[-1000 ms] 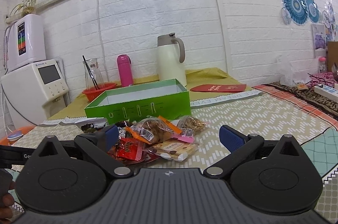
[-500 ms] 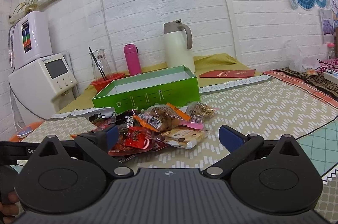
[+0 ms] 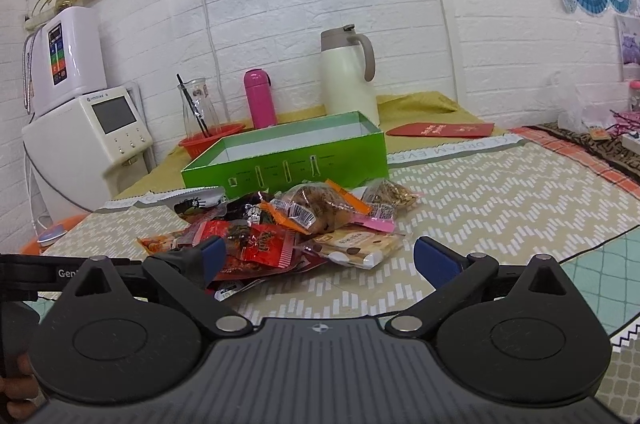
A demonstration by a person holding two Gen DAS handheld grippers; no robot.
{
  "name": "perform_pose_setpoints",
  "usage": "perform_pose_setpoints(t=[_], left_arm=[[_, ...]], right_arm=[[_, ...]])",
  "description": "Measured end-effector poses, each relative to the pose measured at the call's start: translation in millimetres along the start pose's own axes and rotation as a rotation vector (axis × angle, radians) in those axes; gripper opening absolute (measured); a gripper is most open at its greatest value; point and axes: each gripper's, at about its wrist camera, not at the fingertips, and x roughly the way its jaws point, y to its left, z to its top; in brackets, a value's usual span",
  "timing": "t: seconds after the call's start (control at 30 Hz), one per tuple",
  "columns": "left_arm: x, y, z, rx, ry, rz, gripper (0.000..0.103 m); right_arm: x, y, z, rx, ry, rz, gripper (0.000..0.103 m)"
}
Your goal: Organize snacks
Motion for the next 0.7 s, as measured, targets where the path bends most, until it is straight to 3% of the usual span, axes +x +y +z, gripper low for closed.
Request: perform_pose_setpoints(t=[0.1,0.3,0.5,0.7], left_arm=[[-1,0,-1,0.001,0.001,-0.002,0.097],[-1,1,-2,-0.005,0.004,-0.004,0.097],[-2,1,-3,-0.007,0.010,-0.004,0.097],[-4,3,-2,0.009,0.013,-0.022,0.097]], right_arm=[[1,-3,-1,0.033,0.018,0.032,0.103],[-5,-3,-2,0.046,-0.016,-0.025,0.103],[-6,-5,-3,0.054,-0.008,-0.027,0.103],[-20,-7,14,-0.052,-0.026,-0.023,0.103]])
